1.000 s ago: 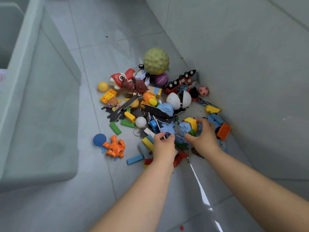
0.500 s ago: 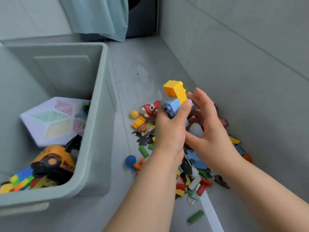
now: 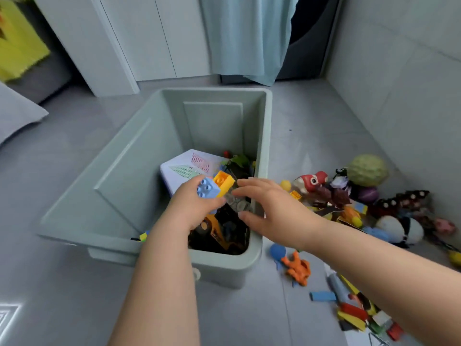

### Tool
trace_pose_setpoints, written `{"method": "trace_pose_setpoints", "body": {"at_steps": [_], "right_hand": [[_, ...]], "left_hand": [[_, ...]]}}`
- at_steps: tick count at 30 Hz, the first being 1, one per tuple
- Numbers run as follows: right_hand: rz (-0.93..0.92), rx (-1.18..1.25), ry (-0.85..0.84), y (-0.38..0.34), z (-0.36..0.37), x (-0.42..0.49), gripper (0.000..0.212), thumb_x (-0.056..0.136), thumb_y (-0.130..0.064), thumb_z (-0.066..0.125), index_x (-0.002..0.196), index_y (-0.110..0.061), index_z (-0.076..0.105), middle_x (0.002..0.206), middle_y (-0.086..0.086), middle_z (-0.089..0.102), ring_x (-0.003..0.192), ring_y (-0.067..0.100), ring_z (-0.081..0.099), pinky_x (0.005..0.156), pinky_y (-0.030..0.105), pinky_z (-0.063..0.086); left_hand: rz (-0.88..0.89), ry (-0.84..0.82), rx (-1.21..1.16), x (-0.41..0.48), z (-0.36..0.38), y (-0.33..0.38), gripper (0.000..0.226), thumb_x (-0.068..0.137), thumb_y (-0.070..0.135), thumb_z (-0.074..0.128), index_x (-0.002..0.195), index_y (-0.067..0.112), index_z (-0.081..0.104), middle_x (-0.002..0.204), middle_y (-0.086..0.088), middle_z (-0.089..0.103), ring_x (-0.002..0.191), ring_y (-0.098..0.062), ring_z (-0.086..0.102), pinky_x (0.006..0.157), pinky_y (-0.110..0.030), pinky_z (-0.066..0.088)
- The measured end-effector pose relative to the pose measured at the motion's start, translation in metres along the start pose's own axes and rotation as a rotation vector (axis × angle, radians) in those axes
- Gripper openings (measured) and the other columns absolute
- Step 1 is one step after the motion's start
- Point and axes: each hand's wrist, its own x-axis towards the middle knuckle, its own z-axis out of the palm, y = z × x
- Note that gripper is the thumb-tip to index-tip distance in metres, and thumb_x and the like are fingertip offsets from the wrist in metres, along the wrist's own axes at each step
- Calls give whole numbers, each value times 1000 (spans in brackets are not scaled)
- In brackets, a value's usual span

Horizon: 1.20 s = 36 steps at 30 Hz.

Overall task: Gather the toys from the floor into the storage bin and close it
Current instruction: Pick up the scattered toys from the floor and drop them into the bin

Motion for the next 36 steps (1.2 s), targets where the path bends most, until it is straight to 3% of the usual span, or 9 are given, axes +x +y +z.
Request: {"method": "trace_pose_setpoints", "body": {"at_steps": [3, 7, 11, 15, 18, 22, 27, 30, 36], "right_hand": [[56, 159, 81, 14, -4, -28, 41, 90, -31, 53, 130, -33, 45, 140, -22, 31, 130, -7, 27, 100, 0, 19], [291, 179, 169, 70, -10, -98, 30, 88, -29, 57, 114, -40, 49, 126, -25, 42, 118, -18, 36, 100, 8, 33], [719, 98, 77, 126, -5, -201, 32, 81, -35, 65, 102, -46, 44, 116, -16, 43, 112, 4, 48, 95, 23, 42], [998, 106, -2, 146, 27, -294, 63, 64, -49, 76, 106, -58, 30, 120, -6, 37, 105, 8, 44, 87, 18, 39], [1049, 63, -65, 155, 58, -330, 87, 66, -33, 77, 125, -62, 20, 121, -4, 29, 116, 16, 43, 94, 19, 37], [891, 2, -114, 158, 80, -345, 78, 71, -38, 69, 126, -53, 16, 136, -4, 21, 128, 16, 35, 100, 24, 38], [551, -124, -298, 162, 105, -332, 45, 79, -36, 44, 124, -39, 41, 123, -6, 48, 109, 15, 52, 71, 25, 50], [512, -126, -173, 181, 114, -329, 25, 75, -42, 39, 97, -40, 52, 88, -14, 55, 76, 5, 59, 50, 13, 44], [814, 324, 482, 193, 75, -306, 30, 79, -21, 71, 94, -40, 53, 96, -13, 55, 80, 1, 54, 73, 16, 43]], "left_hand": [[9, -8, 1, -2, 16, 3, 64, 74, 34, 77, 130, 33, 47, 124, 8, 49, 112, -10, 46, 96, -31, 41], [375, 6, -289, -6, 53, 58, 31, 85, 25, 66, 114, 30, 57, 110, 8, 60, 96, -7, 56, 78, -10, 44], [509, -368, -487, -30, 124, 106, 22, 88, 19, 63, 103, 35, 58, 95, 11, 62, 90, -7, 61, 82, -20, 51], [336, -707, -427, -50, 226, 85, 26, 87, 15, 63, 105, 32, 57, 98, 5, 61, 87, -10, 59, 85, -24, 50], [102, -788, -257, -66, 290, 33, 34, 86, 11, 64, 112, 28, 52, 98, 7, 55, 91, -15, 54, 79, -22, 46], [-48, -766, -117, -93, 341, -21, 48, 81, -1, 66, 109, 33, 47, 92, 12, 49, 85, -12, 50, 75, -24, 49], [-83, -759, -58, -88, 355, -43, 47, 80, 4, 69, 116, 28, 50, 94, 9, 53, 82, -9, 53, 79, -25, 52], [-93, -747, -95, -78, 358, -41, 28, 85, 16, 66, 108, 27, 54, 97, 1, 60, 91, -17, 59, 86, -30, 51], [-592, -822, -716, -85, 355, -13, 35, 97, 38, 40, 114, 13, 59, 111, -10, 66, 103, -25, 62, 86, -35, 53]]}}
